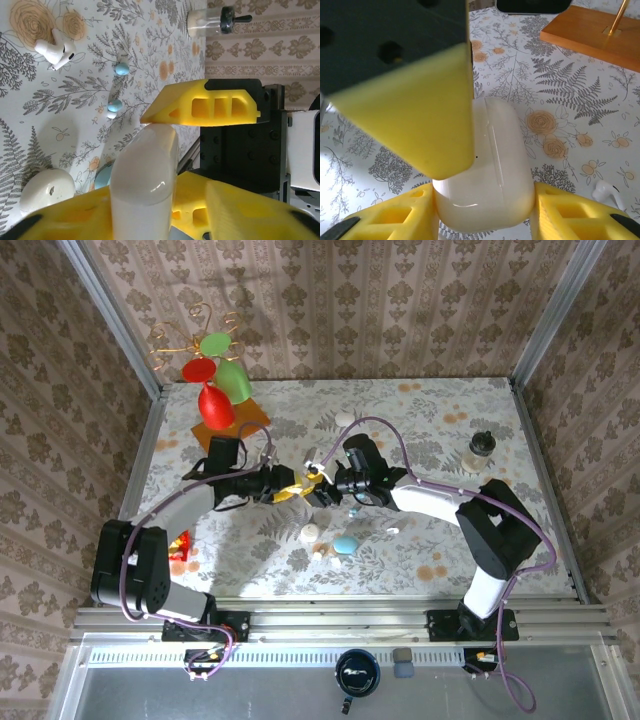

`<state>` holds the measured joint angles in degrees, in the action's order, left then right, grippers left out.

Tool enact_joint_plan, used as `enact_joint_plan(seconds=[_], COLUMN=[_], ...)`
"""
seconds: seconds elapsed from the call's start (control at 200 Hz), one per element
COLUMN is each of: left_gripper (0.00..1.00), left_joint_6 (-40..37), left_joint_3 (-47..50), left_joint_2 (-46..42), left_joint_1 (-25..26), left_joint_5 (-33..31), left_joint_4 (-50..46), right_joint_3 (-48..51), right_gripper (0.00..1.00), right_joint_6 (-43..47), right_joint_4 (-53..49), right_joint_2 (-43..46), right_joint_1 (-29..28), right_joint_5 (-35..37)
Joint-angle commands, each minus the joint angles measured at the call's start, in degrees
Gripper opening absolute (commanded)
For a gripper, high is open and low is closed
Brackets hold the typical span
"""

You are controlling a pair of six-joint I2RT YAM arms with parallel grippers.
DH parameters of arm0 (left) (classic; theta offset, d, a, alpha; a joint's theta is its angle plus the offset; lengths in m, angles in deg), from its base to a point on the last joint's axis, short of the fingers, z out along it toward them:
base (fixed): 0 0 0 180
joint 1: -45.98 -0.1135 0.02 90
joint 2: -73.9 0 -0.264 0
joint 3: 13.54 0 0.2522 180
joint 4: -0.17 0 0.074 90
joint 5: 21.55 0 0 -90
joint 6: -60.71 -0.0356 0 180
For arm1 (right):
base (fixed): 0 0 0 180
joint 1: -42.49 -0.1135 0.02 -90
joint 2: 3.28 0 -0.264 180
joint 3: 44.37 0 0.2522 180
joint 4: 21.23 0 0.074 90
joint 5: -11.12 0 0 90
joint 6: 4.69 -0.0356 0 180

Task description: Insert the wireless bluetooth earbuds into the charging case

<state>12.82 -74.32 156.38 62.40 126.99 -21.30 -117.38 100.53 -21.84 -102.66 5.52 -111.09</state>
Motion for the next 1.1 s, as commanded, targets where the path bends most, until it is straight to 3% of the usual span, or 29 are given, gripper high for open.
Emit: enact_joint_plan(seconds=[0.0, 0.065, 0.25, 0.41, 0.575, 0.655, 0.765, 0.845, 1.005, 1.095], left_gripper=[0.35, 0.26, 0.13, 0.09, 0.09, 0.08, 0.04, 0.0, 0.0, 0.0], left_joint_6=[0.9, 1.1, 2.8, 0.7, -9.0, -16.5, -29.3, -28.0, -28.3, -31.6], left_joint_3=[-0.8, -0.4, 0.7, 2.6, 8.1, 12.3, 19.1, 20.3, 20.0, 18.6], left_joint_2=[0.4, 0.3, -0.5, -2.3, -5.9, -7.8, -7.8, -5.8, 0.3, 2.6], left_joint_1=[-0.1, -0.2, -0.4, -0.3, 0.8, 1.4, 2.6, 2.7, 4.2, 5.7], left_joint_5=[1.9, 1.9, 2.9, 2.2, -3.1, -5.1, -6.2, -8.0, -5.7, -3.9], left_joint_4=[2.2, 2.6, 6.8, 15.5, 33.4, 42.9, 58.8, 66.7, 81.4, 81.8], right_joint_3=[0.8, 0.7, 0.3, 1.3, 3.3, 4.1, 6.0, 7.3, 8.9, 9.6], right_gripper=[0.46, 0.46, 0.47, 0.78, 0.9, 0.92, 0.92, 0.92, 0.92, 0.93], right_joint_6=[-0.2, -0.3, -0.9, -1.8, -5.4, -7.3, -13.1, -15.6, -16.4, -16.1], right_joint_4=[1.0, 1.0, 0.8, 1.6, 3.5, 3.6, 7.7, 9.3, 8.5, 8.6], right_joint_2=[2.2, 2.2, 2.2, 4.5, 8.4, 10.4, 12.9, 14.6, 17.3, 18.2], right_joint_1=[0.4, 0.4, 0.7, 2.1, 5.8, 7.4, 9.0, 9.7, 9.9, 10.0], right_joint_5=[-2.4, -2.2, -1.8, -4.4, -13.8, -16.5, -14.6, -12.3, -11.3, -11.8])
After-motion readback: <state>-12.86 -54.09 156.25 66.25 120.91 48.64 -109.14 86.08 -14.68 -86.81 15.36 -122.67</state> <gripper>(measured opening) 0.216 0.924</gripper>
